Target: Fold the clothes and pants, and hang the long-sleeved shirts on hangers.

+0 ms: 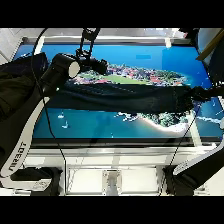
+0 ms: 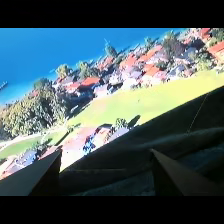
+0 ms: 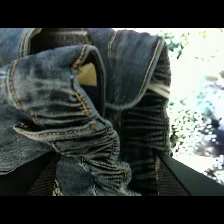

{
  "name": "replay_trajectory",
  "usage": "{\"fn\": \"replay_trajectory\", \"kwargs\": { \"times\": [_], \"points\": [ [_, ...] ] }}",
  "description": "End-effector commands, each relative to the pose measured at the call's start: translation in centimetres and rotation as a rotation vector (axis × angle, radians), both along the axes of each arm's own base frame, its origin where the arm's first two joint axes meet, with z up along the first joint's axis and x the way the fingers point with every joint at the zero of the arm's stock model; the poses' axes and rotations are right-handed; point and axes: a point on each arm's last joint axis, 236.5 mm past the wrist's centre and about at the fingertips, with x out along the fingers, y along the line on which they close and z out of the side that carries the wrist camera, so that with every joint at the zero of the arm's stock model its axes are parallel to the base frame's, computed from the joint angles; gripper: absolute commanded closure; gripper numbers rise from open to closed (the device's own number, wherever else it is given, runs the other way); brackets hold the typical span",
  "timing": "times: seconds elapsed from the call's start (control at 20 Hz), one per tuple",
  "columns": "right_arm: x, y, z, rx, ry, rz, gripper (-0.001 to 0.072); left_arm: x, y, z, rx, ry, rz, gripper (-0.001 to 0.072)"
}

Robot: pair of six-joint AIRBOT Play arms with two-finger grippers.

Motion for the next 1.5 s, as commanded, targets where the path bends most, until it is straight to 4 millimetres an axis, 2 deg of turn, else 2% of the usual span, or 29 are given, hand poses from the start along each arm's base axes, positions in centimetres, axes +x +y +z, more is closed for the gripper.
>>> {"fn": "replay_trajectory", "kwargs": {
  "times": [0.0, 0.2, 0.4, 0.45, 0.65, 0.7, 0.75, 0.8, 0.85, 0.9, 0.95, 1.0, 1.1, 1.2, 1.25, 1.35, 1.45],
  "points": [
    [0.1, 0.4, -1.4, 0.064, 0.044, 0.004, 0.009, -0.5, 0.3, -0.8, 0.02, 0.039, 0.003, 0.0116],
    [-1.4, 1.6, -3.9, 0.151, 0.125, 0.025, 0.009, -0.5, 0.3, -0.8, 0.019, 0.039, 0.003, 0.0116],
    [-0.9, 3.3, -3.2, 0.319, 0.074, 0.022, 0.0098, -0.5, 0.3, -0.9, 0.019, 0.039, 0.003, 0.0116],
    [-0.8, 3.6, -3.1, 0.34, 0.069, 0.021, 0.0136, -0.5, 0.3, -0.9, 0.019, 0.039, 0.003, 0.0116],
    [-0.3, 4.9, -4.2, 0.35, 0.085, 0.04, 0.0162, -0.5, 0.2, -0.9, 0.02, 0.041, 0.002, 0.0116],
    [0.2, 5.3, -4.4, 0.34, 0.078, 0.045, 0.0317, -0.5, 0.2, -1.0, 0.02, 0.041, 0.002, 0.0116],
    [0.6, 5.6, -4.4, 0.336, 0.069, 0.046, 0.0584, -0.5, 0.2, -1.1, 0.021, 0.043, 0.002, 0.0116],
    [0.8, 5.7, -4.2, 0.338, 0.063, 0.047, 0.0655, -0.4, 0.2, -1.3, 0.023, 0.047, 0.002, 0.0125],
    [0.8, 5.9, -3.7, 0.348, 0.058, 0.053, 0.0663, -0.4, 0.0, -1.9, 0.021, 0.059, 0.001, 0.0292],
    [0.8, 6.2, -2.6, 0.367, 0.047, 0.066, 0.0663, -0.4, -0.4, -2.7, 0.008, 0.082, -0.003, 0.0595],
    [0.9, 6.4, -0.9, 0.394, 0.021, 0.085, 0.0663, -0.4, -1.2, -3.9, -0.013, 0.117, -0.009, 0.0693],
    [1.2, 6.8, 1.4, 0.428, -0.024, 0.104, 0.0664, -0.5, -2.1, -5.5, -0.032, 0.158, -0.017, 0.0692],
    [3.1, 7.6, 7.7, 0.5, -0.166, 0.097, 0.0664, -1.1, -4.5, -9.3, -0.067, 0.258, -0.04, 0.0692],
    [4.2, 9.3, 13.7, 0.546, -0.265, 0.105, 0.0664, -1.9, -7.8, -13.1, -0.095, 0.324, -0.077, 0.0692],
    [4.3, 10.6, 15.6, 0.533, -0.279, 0.136, 0.0664, -2.3, -9.9, -14.6, -0.119, 0.332, -0.099, 0.0692],
    [4.2, 14.5, 18.5, 0.499, -0.3, 0.227, 0.0664, -3.3, -14.2, -16.8, -0.199, 0.35, -0.127, 0.0692],
    [4.2, 19.0, 20.3, 0.475, -0.316, 0.314, 0.0665, -4.7, -17.8, -18.6, -0.264, 0.371, -0.149, 0.0692]
  ]
}}
